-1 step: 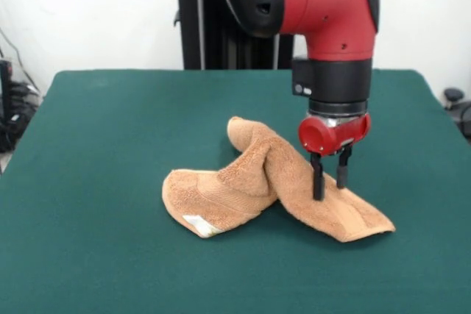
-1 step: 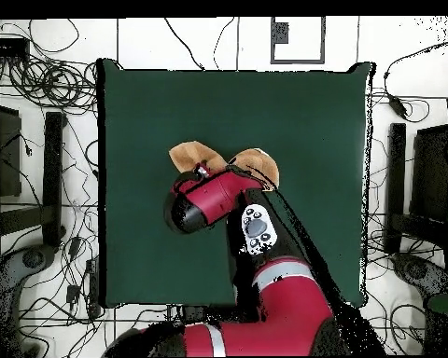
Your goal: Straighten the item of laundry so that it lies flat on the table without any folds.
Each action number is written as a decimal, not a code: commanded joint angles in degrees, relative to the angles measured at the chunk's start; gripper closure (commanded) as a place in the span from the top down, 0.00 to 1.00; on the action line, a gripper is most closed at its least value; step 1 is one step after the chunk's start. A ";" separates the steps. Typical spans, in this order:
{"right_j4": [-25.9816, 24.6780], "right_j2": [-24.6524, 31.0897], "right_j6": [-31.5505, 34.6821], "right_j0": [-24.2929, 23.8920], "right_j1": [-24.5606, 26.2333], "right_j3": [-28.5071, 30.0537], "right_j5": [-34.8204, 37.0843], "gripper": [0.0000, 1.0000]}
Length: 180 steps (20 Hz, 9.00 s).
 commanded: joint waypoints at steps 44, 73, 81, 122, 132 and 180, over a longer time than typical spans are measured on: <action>12.43 5.14 5.40 -4.46 10.41 1.47 12.07 0.00; 28.99 6.47 7.13 -2.31 2.34 16.52 23.65 0.00; 27.94 4.21 7.66 -0.64 2.32 13.77 21.87 0.00; 33.52 8.16 5.09 -2.39 -8.89 13.01 21.18 1.00; 26.69 1.87 0.32 -1.40 -7.30 10.96 26.97 1.00; 15.50 11.06 -10.73 -16.73 -7.12 -2.58 31.32 1.00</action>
